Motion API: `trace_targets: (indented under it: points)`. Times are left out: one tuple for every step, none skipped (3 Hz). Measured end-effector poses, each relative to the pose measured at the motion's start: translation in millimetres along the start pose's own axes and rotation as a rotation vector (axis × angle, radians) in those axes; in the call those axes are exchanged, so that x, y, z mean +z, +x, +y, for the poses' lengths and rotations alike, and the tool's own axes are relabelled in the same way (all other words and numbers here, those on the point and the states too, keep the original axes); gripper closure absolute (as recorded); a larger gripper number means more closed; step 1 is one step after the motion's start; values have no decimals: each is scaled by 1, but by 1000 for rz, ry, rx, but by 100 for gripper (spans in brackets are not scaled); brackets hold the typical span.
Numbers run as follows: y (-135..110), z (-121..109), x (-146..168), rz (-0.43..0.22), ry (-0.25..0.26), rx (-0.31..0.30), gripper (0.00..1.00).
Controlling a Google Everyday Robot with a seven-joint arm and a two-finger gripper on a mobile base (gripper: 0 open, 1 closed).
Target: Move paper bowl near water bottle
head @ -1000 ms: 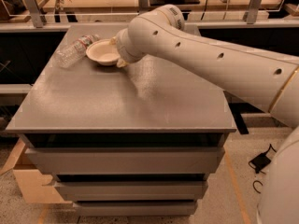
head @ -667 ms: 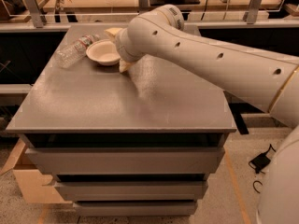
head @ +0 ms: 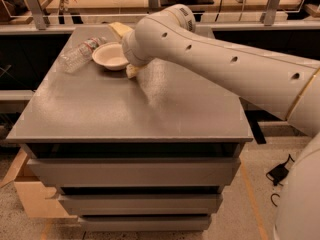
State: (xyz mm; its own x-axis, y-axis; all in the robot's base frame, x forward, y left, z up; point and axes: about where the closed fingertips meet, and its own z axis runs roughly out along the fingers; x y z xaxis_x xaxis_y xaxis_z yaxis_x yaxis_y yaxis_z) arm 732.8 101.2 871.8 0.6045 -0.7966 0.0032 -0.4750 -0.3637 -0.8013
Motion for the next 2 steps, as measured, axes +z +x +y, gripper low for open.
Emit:
trace_targets:
  points:
    - [0, 0, 0, 0, 0, 0, 0]
    - [22, 7, -24, 63, 14, 27, 0]
